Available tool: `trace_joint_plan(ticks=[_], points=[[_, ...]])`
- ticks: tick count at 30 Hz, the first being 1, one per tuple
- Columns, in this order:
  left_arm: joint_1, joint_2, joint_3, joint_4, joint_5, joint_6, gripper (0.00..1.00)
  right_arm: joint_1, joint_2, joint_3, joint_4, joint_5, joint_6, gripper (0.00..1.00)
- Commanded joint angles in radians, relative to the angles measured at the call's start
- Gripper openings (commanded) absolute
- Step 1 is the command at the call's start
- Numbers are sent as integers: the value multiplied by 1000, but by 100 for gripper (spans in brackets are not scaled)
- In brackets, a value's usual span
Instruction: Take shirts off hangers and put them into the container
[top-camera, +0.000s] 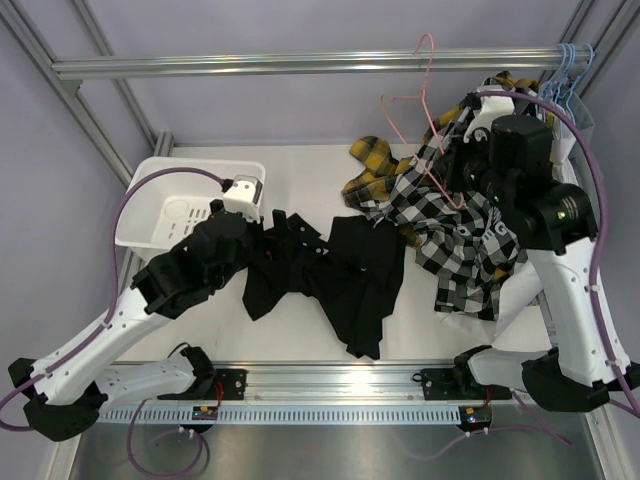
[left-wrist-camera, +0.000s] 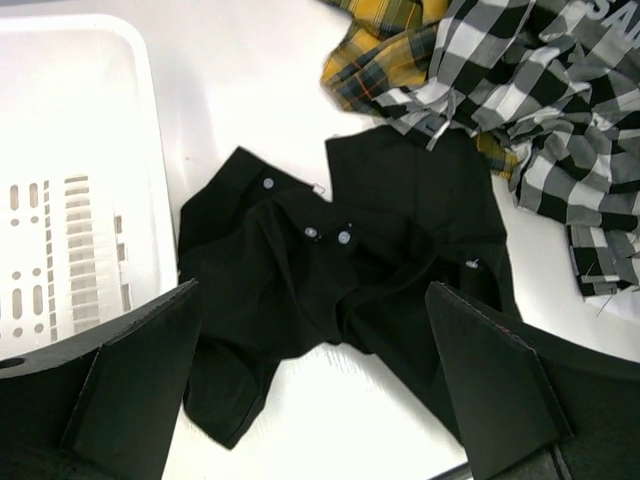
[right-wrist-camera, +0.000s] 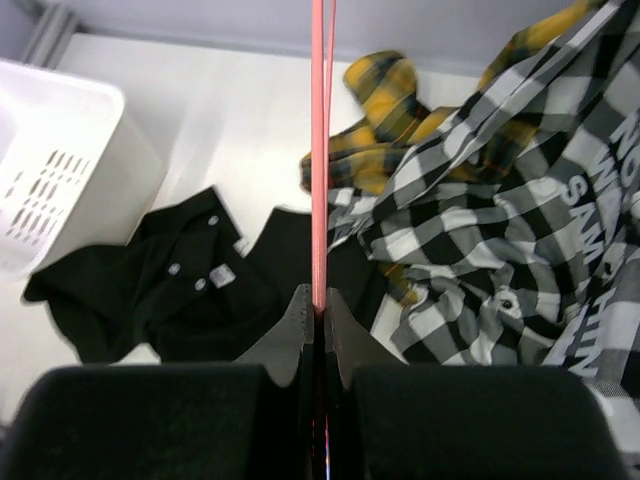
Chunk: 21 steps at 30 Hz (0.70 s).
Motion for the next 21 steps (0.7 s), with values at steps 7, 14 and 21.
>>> trace_joint_plan(ticks=[7,14,21], points=[[2,-38,-53,-73,60,-57,99,-3,130,56,220,157,11,0],[-11,-29,-76,-48,120,-93,99,-3,80,-140,240,122,78,0],[-54,28,-75,-13,131,-110,99,-3,8,-275,234,131,106,0]])
